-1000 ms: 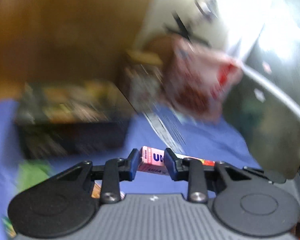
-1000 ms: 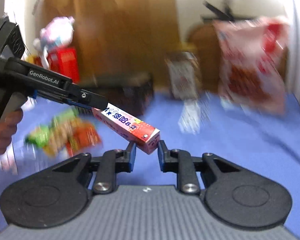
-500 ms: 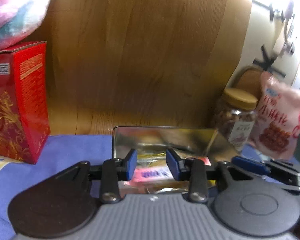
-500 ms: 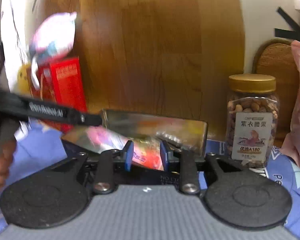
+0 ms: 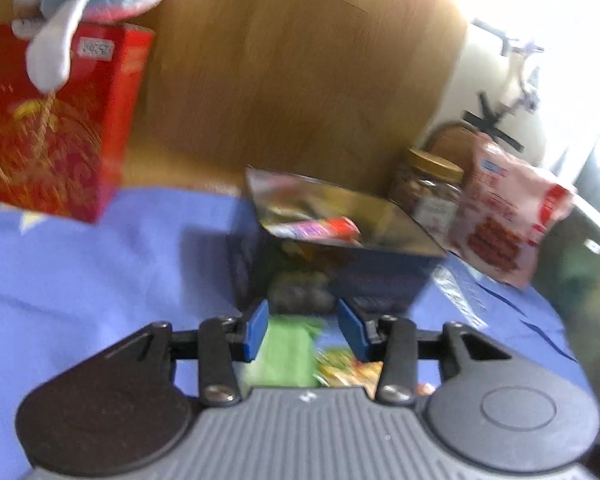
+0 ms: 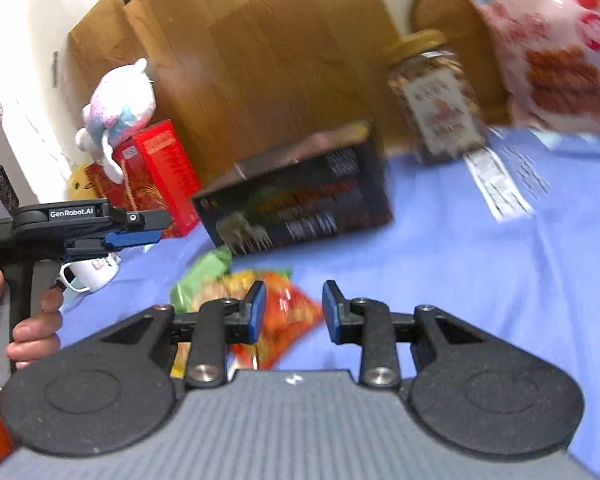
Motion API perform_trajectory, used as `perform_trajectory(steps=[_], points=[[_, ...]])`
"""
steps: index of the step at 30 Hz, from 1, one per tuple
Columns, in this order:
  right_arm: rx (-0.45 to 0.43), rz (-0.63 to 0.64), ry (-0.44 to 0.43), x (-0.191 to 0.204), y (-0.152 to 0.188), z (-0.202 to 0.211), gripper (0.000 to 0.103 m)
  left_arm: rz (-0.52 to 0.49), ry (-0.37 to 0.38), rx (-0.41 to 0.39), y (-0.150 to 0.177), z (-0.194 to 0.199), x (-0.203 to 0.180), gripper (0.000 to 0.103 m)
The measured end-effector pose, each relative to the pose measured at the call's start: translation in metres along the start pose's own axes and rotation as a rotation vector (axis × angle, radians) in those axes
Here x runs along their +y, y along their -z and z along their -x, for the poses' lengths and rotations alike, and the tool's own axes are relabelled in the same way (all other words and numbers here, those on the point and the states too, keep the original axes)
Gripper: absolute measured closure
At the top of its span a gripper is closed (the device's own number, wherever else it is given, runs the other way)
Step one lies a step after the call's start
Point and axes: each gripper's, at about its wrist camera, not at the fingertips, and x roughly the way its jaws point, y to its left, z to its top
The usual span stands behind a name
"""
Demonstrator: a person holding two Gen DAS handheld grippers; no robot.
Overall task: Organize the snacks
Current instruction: 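Grasp a light green snack packet with the right tool and lift it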
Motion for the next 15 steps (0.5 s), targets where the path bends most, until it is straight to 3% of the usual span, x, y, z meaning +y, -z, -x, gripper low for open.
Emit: perform_trajectory(steps=[6, 11, 15], points=[[-0.015, -0.025, 0.089, 0.0, 0.017, 0.032, 0.069, -0.04, 0.081, -0.035, 0.019, 0.021, -0.027, 0.064], [-0.022, -0.021, 0.083, 0.007, 0.017, 0.041, 0.069, 0.025, 0.079, -0.044, 0.021, 0.04, -0.015, 0.064], [-0.026, 0.012, 0.041, 0.022, 0.015, 0.038, 0.069, 0.044, 0.036, -0.069, 0.017, 0.061, 0.001, 0.064]])
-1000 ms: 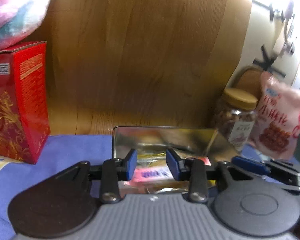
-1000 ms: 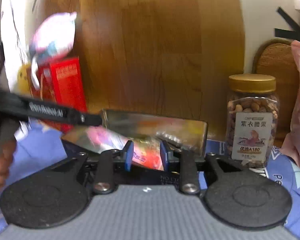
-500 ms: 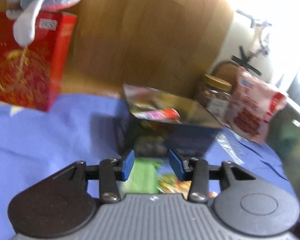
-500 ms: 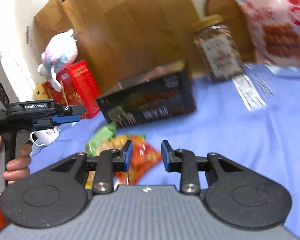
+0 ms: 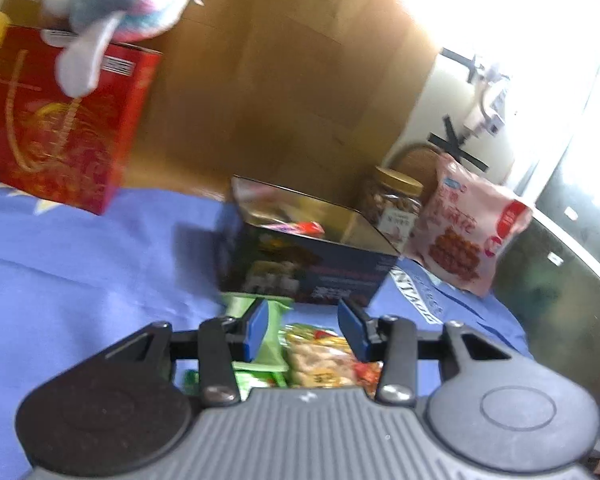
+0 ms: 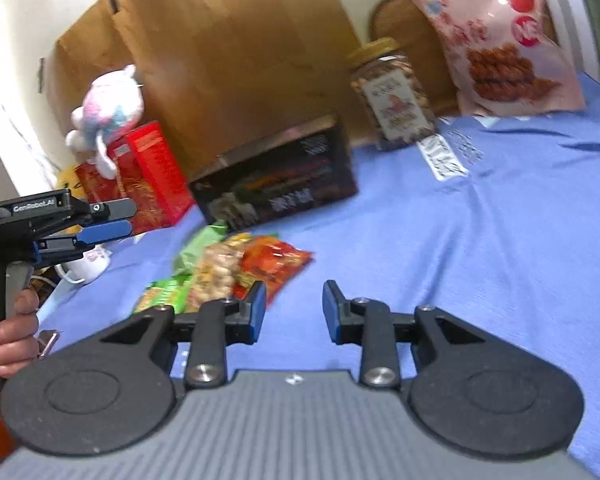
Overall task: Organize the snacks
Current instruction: 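Grasp a light green snack packet with the right tool and lift it, then pass the green packet from the right tool to the left tool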
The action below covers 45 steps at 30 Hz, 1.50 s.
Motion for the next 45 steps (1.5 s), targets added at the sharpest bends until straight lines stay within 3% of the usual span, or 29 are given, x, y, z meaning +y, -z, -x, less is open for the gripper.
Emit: perform_trajectory(steps=[4, 9, 12, 15, 17, 18, 19, 20, 24, 27, 30, 34, 41, 45], points=[[0.029, -0.011, -0.087, 0.013, -0.015, -0.024, 0.069, 0.046, -0.032, 0.003, -0.002, 0.011, 0.024, 0.064], [0.098, -0.049, -0.209, 0.028, -0.053, -0.085, 0.069, 0.158, -0.041, 0.035, 0.007, 0.009, 0.056, 0.063], [0.148, -0.035, -0.22, 0.036, -0.07, -0.131, 0.068, 0.215, -0.005, 0.075, 0.015, -0.003, 0.065, 0.063], [0.209, -0.034, -0.193, 0.039, -0.076, -0.173, 0.059, 0.213, -0.003, 0.106, 0.018, -0.023, 0.063, 0.062], [0.256, -0.045, -0.193, 0.039, -0.075, -0.193, 0.058, 0.208, -0.012, 0.131, 0.02, -0.038, 0.06, 0.059], [0.284, -0.06, -0.204, 0.038, -0.073, -0.201, 0.059, 0.208, -0.008, 0.153, 0.02, -0.047, 0.059, 0.059], [0.317, -0.071, -0.225, 0.038, -0.07, -0.205, 0.071, 0.203, -0.002, 0.16, 0.022, -0.052, 0.058, 0.06], [0.335, -0.079, -0.246, 0.039, -0.066, -0.207, 0.07, 0.197, -0.001, 0.163, 0.023, -0.057, 0.057, 0.062], [0.256, -0.078, -0.245, 0.042, -0.065, -0.179, 0.077, 0.207, 0.044, 0.182, 0.026, -0.067, 0.053, 0.077], [0.178, -0.1, -0.252, 0.037, -0.072, -0.149, 0.079, 0.178, 0.072, 0.155, 0.023, -0.061, 0.039, 0.077], [0.077, -0.113, -0.247, 0.029, -0.075, -0.108, 0.08, 0.139, 0.132, 0.135, 0.017, -0.053, 0.013, 0.085], [-0.023, -0.231, -0.231, -0.001, -0.065, -0.061, 0.08, 0.079, 0.198, 0.127, 0.02, -0.048, -0.024, 0.085], [-0.024, -0.405, -0.141, -0.049, -0.009, -0.011, 0.081, -0.065, 0.173, 0.236, 0.06, -0.066, -0.076, 0.085], [0.011, -0.319, -0.109, -0.047, 0.012, 0.01, 0.076, -0.106, 0.161, 0.27, 0.075, -0.058, -0.081, 0.084]])
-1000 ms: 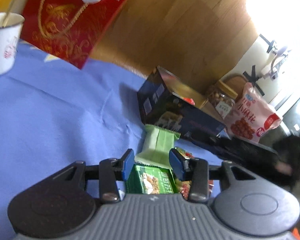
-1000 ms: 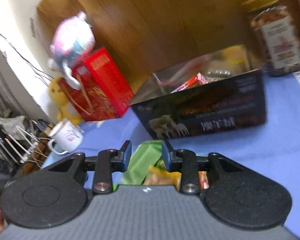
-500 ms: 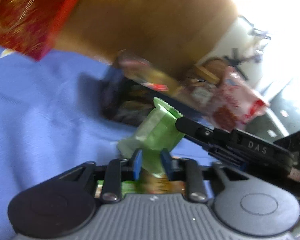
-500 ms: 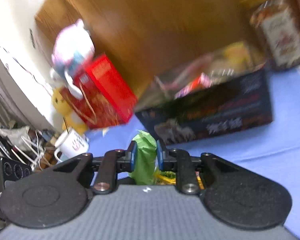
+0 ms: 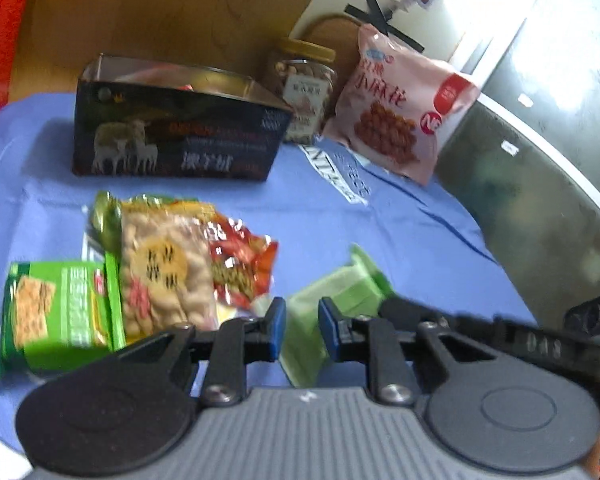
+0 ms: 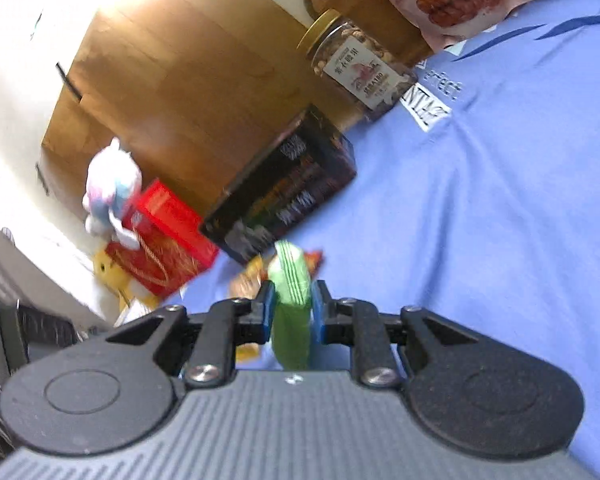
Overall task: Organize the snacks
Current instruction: 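Pass the green packet from the right tool to the left tool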
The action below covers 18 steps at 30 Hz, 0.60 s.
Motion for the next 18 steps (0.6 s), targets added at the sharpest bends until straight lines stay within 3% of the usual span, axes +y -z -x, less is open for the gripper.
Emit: perform_trajectory(steps=[3, 7, 10, 13, 16, 18], points=[[0.029, 0.184, 0.039, 0.012, 0.017, 0.016, 0.061, 0.015, -0.015, -0.009, 0.006, 0.012, 0.004, 0.084], [0.041, 0.437, 0.107, 0.025, 0.038, 0.025, 0.049, 0.044, -0.008, -0.018, 0.002, 0.018, 0.004, 0.079], [0.04, 0.523, 0.166, 0.025, 0.038, 0.019, 0.049, 0.021, -0.005, -0.008, -0.003, 0.011, -0.004, 0.071], [0.026, 0.576, 0.171, 0.028, 0.033, 0.013, 0.048, -0.044, -0.004, 0.006, -0.005, -0.003, -0.016, 0.064], [0.054, 0.641, 0.165, 0.03, 0.027, -0.006, 0.048, -0.07, 0.006, 0.052, -0.002, -0.022, -0.019, 0.063], [0.106, 0.688, 0.209, 0.028, 0.031, -0.021, 0.048, -0.075, 0.01, 0.059, 0.002, -0.028, -0.021, 0.064]])
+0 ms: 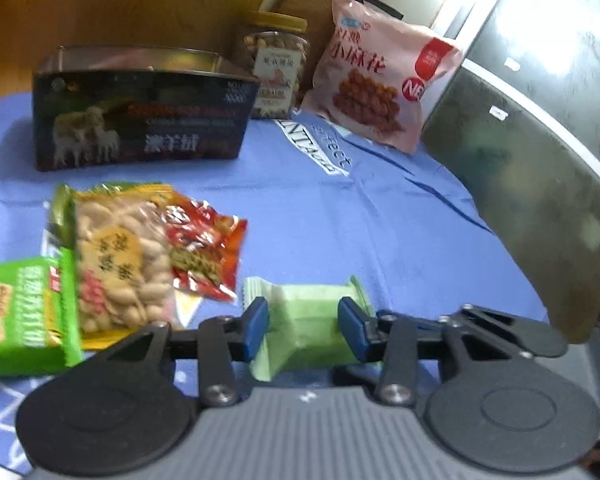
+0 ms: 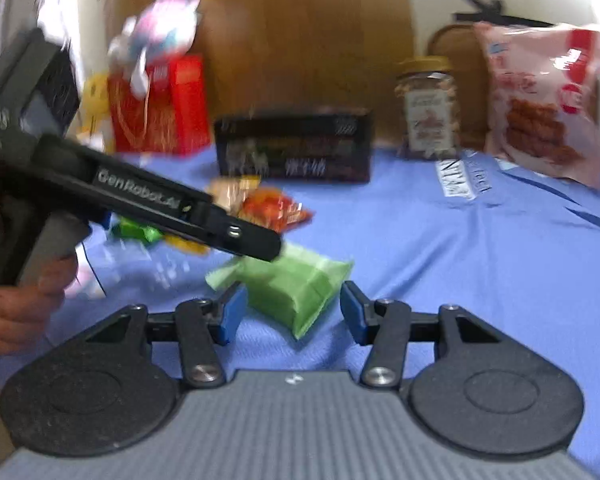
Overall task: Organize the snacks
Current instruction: 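Pass the green packet from the right tool to the left tool, then lower the green packet into the black box with the left tool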
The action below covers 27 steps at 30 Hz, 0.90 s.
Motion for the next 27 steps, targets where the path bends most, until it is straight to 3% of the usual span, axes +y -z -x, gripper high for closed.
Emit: perform_trajectory(steps=[3, 4, 9, 21, 27], points=[[-0.023, 0.018, 0.017, 0.001, 0.007, -0.001, 0.049, -0.004, -0.002, -0.015, 0.005, 0.001, -0.004, 0.065], [-0.026, 0.002, 0.013, 0.0, 0.006, -0.001, 0.058, 0.01, 0.006, -0.017, 0.007, 0.001, -0.004, 0.067], [-0.051, 0.011, 0.037, 0.005, 0.007, 0.0, 0.063, 0.004, -0.026, -0.042, 0.009, 0.01, -0.01, 0.073], [-0.095, -0.024, 0.048, 0.012, 0.01, 0.017, 0.065, 0.002, -0.016, -0.074, 0.011, 0.021, -0.018, 0.075], [-0.138, -0.031, 0.035, 0.015, -0.005, 0.016, 0.065, 0.003, -0.026, -0.121, -0.001, 0.036, -0.015, 0.075]])
